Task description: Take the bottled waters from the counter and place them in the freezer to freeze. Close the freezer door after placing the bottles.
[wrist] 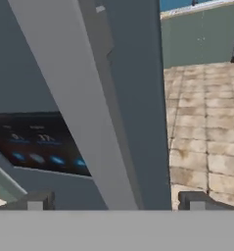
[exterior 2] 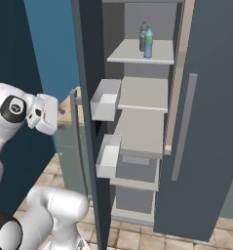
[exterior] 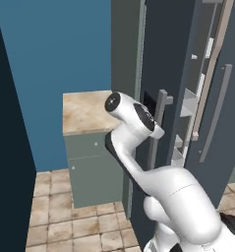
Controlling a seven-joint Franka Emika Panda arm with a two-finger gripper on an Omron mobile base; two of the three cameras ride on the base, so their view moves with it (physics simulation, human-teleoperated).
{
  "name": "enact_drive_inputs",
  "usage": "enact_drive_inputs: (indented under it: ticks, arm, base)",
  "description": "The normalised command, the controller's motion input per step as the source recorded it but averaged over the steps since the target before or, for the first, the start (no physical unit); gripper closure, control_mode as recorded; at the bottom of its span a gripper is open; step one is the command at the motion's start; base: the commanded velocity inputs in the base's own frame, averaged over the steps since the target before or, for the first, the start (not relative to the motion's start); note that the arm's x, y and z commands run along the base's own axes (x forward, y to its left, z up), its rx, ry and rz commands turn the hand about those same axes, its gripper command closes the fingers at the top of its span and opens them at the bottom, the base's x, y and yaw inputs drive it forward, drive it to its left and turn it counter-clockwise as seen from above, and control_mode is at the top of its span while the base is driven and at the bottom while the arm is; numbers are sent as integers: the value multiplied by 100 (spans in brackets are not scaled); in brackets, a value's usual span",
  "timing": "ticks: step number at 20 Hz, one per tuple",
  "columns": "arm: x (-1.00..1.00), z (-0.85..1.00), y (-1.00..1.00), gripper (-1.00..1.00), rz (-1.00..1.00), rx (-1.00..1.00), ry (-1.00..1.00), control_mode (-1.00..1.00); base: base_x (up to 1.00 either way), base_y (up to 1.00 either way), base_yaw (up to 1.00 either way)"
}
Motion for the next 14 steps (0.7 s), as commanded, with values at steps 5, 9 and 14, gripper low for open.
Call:
enact_drive_inputs:
  ticks: [5, 9, 14]
  arm:
    - [0, 0, 6, -100, 0, -13, -28, -100]
    - [0, 0, -1, -100, -1, -5, -5, -100]
    - [7, 0, -12, -100, -8, -5, 7, -100]
  base:
    - [0, 0, 0]
    - [0, 0, 0]
    - [0, 0, 0]
